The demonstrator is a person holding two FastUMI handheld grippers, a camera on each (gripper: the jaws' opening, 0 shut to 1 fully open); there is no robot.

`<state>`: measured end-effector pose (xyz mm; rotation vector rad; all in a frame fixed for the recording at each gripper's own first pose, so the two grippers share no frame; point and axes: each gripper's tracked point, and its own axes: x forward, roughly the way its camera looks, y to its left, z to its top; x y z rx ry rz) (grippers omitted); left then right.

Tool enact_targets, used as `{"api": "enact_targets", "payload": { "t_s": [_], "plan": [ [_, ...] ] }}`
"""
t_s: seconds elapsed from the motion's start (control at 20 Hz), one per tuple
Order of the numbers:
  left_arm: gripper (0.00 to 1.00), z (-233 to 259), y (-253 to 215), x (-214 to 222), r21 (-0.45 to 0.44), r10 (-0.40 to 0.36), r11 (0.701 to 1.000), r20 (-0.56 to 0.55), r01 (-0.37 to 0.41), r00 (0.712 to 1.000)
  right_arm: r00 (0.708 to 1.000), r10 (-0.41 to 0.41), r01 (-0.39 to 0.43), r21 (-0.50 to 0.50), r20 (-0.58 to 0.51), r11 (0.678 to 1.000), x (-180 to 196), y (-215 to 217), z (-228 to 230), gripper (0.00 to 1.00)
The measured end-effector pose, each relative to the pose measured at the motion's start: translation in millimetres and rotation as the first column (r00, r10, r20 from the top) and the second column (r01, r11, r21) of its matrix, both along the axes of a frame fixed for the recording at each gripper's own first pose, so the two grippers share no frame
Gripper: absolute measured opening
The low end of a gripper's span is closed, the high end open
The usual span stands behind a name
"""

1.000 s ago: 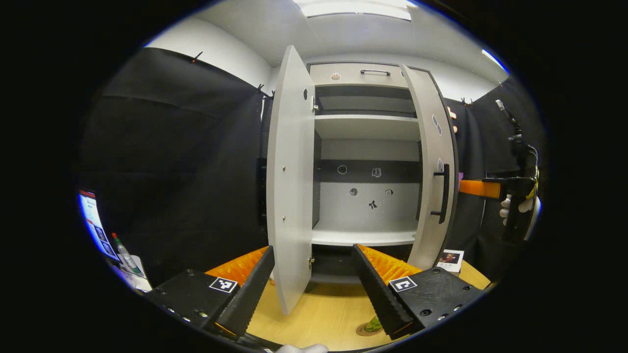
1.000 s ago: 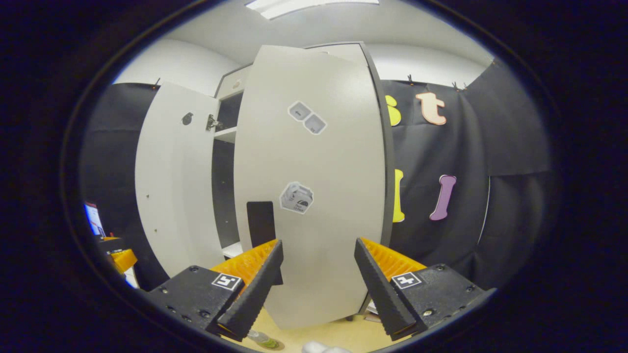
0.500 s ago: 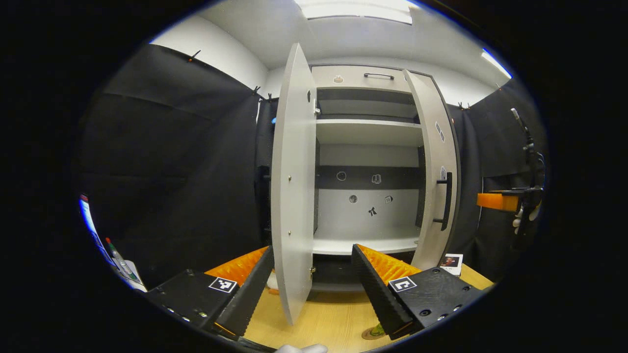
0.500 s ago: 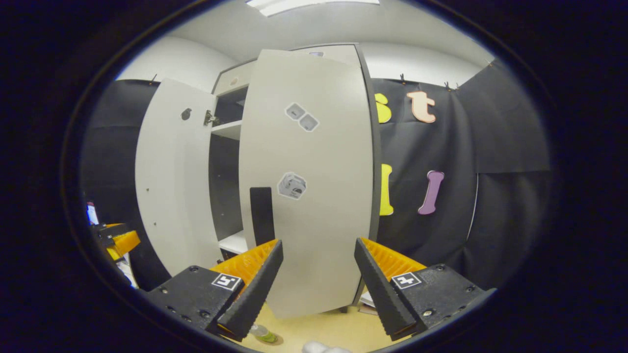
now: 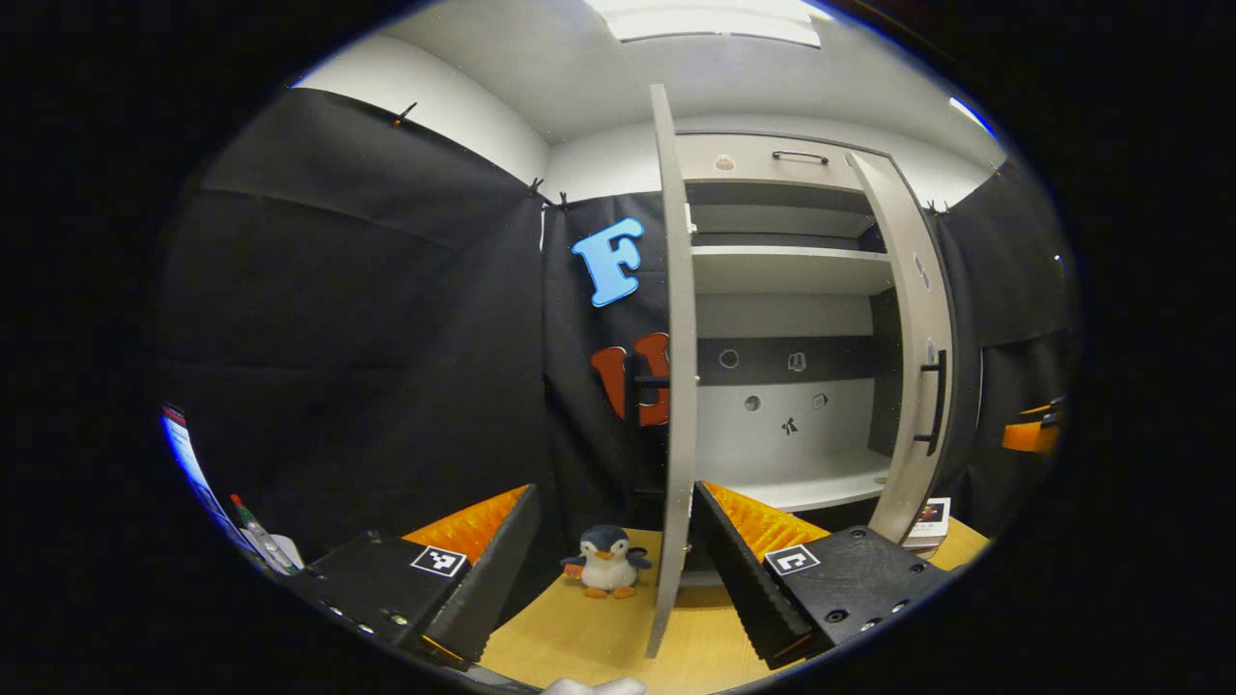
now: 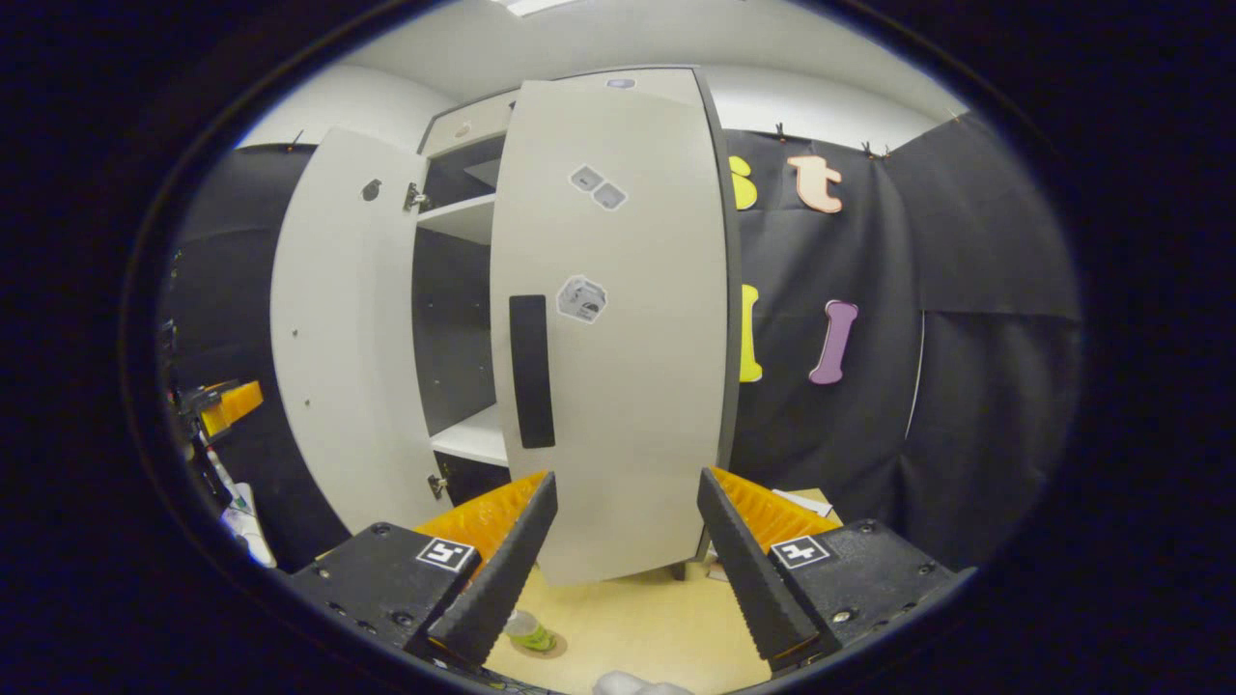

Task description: Grasp the bottle in the cabinet with the left hand and place it on the coaster, then close the right door with the right hand and the left door with the left hand.

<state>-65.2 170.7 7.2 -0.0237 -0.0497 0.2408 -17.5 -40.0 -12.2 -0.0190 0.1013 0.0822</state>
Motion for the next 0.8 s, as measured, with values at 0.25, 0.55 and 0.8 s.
{"api": "enact_targets", "payload": {
  "t_s": [0.25,0.55,0.8],
  "plan": [
    [0.96,2.5,57.7,10.7,0.015,0.064,0.998,-0.004,-0.064,0.998,1.000,-0.013,0.013,-0.015,-0.012,1.000,-12.3,8.1,-6.8,0.97],
    [0.96,14.0,88.6,36.8,0.012,0.074,0.997,0.024,-0.074,0.997,0.999,-0.017,0.016,-0.035,-0.034,0.999,-20.3,15.4,-10.0,0.97],
    [0.94,18.3,80.8,65.0,0.010,0.031,0.999,0.033,-0.031,0.999,0.998,-0.037,0.036,-0.042,-0.042,0.998,-26.0,13.9,-9.7,0.96]
  ]
}}
